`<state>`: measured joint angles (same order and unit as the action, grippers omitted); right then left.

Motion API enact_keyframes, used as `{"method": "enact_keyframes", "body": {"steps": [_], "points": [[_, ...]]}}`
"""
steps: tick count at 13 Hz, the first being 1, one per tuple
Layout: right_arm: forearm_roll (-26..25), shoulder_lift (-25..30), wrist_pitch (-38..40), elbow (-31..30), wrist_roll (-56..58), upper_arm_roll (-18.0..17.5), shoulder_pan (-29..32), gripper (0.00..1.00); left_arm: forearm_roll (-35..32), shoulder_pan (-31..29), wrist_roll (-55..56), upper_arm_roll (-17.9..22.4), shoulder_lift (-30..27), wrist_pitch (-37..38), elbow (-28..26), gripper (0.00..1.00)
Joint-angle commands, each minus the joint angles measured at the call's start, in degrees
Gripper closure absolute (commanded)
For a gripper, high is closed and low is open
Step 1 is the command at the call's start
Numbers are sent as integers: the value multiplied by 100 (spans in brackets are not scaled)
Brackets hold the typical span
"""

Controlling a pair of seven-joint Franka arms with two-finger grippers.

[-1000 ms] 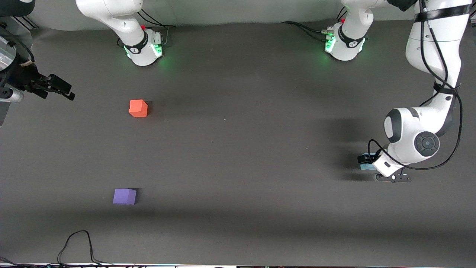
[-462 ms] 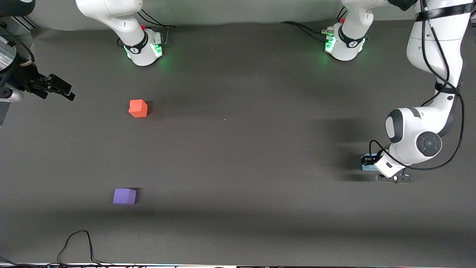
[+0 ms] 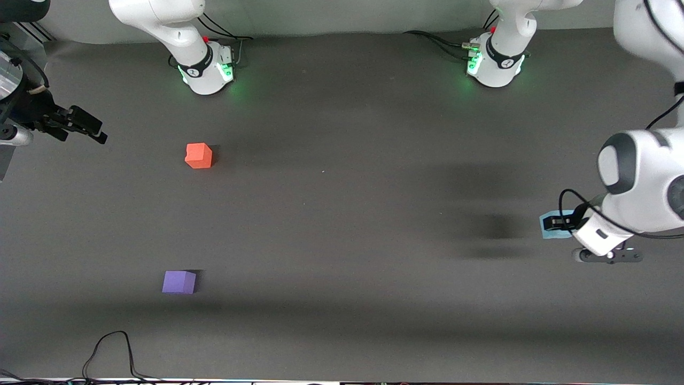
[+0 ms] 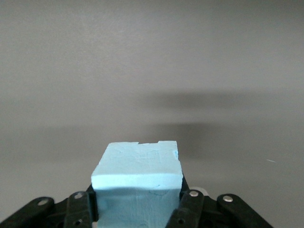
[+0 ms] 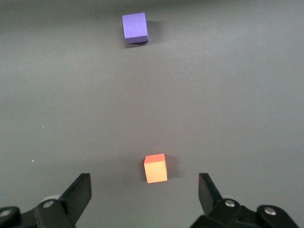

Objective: Place blue block between orange and purple blocks
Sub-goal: 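Lift the blue cube with the left gripper and carry it toward mid-table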

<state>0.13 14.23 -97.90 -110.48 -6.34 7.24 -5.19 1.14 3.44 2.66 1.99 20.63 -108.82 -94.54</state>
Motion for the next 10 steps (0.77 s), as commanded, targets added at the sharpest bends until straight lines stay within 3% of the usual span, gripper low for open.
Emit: {"method": "enact_keyframes", "body": {"steps": [1, 4, 10], "points": [[-30, 168, -142, -185, 27, 14, -8, 0, 0, 629, 1354, -372, 134, 492, 637, 55], [-30, 168, -221, -255, 27, 14, 1, 0, -79, 1515, 3112, -804, 361, 414, 1059, 56], [-30, 168, -317, -360, 45, 32, 1, 0, -553, 3880, 5277, -779, 1986, 170, 2456, 55]]}}
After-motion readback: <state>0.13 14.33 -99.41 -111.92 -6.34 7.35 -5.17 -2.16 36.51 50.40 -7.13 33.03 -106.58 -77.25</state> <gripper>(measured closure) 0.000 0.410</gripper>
